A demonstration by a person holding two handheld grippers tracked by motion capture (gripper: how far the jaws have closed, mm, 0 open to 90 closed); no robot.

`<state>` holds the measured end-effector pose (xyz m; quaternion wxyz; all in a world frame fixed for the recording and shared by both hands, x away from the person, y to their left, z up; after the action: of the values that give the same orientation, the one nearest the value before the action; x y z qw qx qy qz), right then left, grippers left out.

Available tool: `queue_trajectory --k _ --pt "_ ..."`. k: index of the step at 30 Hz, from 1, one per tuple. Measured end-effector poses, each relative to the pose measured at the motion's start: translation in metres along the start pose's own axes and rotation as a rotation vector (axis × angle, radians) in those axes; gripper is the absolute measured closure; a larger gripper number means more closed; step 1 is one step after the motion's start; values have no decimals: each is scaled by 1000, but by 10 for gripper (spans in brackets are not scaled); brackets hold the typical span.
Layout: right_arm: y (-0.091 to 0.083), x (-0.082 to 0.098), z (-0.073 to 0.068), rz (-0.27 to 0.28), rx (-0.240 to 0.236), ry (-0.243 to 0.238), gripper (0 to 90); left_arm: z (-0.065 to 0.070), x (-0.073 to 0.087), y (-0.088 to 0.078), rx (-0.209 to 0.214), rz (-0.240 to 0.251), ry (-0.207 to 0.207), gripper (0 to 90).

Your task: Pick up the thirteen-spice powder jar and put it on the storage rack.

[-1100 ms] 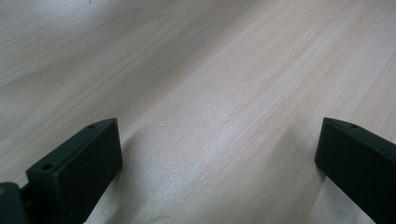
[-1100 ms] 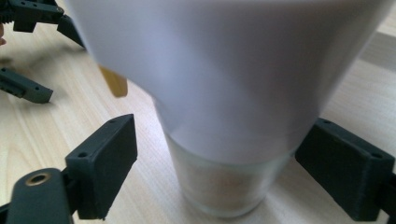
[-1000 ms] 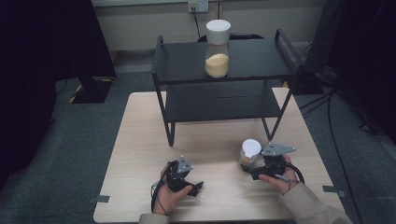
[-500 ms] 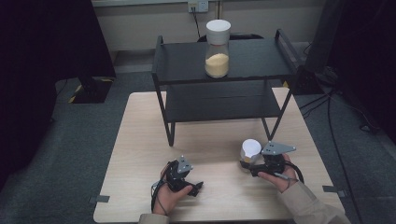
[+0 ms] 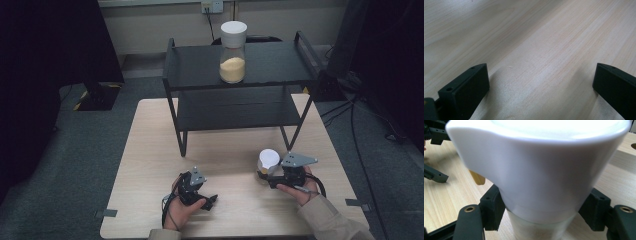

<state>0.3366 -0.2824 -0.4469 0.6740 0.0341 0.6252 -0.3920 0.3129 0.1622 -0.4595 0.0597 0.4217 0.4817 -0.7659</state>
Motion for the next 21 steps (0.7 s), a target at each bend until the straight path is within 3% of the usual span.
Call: queue_trajectory --k 13,17,21 --pt "0 -5 -6 -21 22 -17 303 0 0 0 0 0 0 0" --pt "0 -7 -6 -27 19 -31 303 0 0 0 0 0 0 0" --pt "-1 -9 -3 -28 7 -17 303 0 0 0 0 0 0 0"
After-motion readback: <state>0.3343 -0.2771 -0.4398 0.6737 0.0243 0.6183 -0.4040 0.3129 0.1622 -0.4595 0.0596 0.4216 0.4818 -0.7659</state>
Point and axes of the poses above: each handheld gripper's, and its own axes: y roughly forward along the jaws, x roughly out of its underside, z roughly to its right, the point moved 6 cm from there along y, roughly forward along the jaws, and after that the axes turned 14 degrees about -y, right-handed, at the moved point
